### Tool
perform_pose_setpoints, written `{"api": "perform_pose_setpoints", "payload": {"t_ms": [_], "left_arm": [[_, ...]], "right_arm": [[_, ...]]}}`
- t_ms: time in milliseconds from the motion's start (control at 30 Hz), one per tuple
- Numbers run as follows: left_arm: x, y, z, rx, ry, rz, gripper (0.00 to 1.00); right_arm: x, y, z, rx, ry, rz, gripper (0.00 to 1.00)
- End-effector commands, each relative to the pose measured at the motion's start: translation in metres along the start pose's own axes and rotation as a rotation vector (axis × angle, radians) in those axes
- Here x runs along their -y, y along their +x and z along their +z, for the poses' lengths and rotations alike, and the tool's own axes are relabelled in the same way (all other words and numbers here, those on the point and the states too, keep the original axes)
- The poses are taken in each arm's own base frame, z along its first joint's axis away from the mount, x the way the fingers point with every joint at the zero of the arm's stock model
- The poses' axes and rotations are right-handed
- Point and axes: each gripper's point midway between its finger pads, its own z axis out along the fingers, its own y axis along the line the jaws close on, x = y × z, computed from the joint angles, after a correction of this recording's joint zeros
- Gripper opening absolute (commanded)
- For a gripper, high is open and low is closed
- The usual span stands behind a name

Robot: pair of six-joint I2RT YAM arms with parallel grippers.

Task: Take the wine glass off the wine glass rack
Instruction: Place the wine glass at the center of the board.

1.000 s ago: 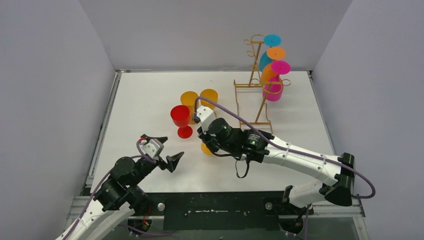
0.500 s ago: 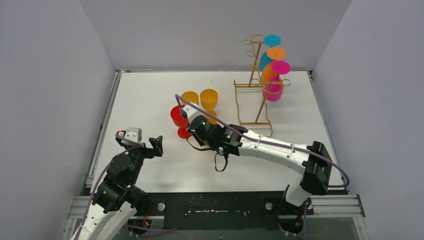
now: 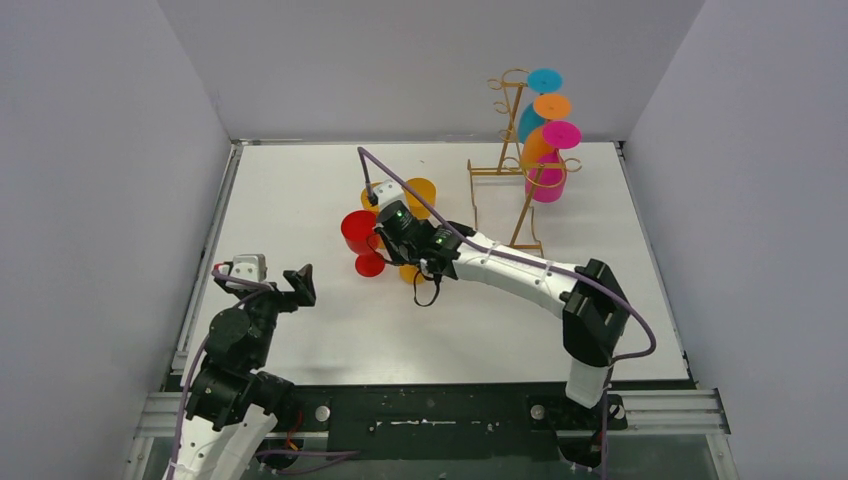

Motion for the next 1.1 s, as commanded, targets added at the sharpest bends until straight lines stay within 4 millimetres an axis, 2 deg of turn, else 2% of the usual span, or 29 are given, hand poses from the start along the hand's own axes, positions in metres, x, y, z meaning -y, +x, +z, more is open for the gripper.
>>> {"api": "perform_pose_setpoints", "payload": {"t_ms": [0, 567, 667, 1067], "left_arm": [[0.003, -0.018, -0.001, 0.062, 0.017, -0.033, 0.96], [0.008, -0.013, 0.002, 0.055, 0.047, -0.024, 0.97], [0.009, -0.012, 0.003, 0.052, 0.055, -0.018, 0.97], [0.011, -0.010, 0.006, 0.043, 0.069, -0.008, 0.97]], "right_arm": [[-0.007, -0.032, 0.004, 0.064, 0.013, 0.023, 0.00], [0.007, -0.034, 0.024, 0.043, 0.058, 0.032, 0.03], [0.010, -0.035, 0.025, 0.039, 0.059, 0.033, 0.09], [-0.002, -0.050, 0.016, 0.056, -0.028, 0.023, 0.25]]}}
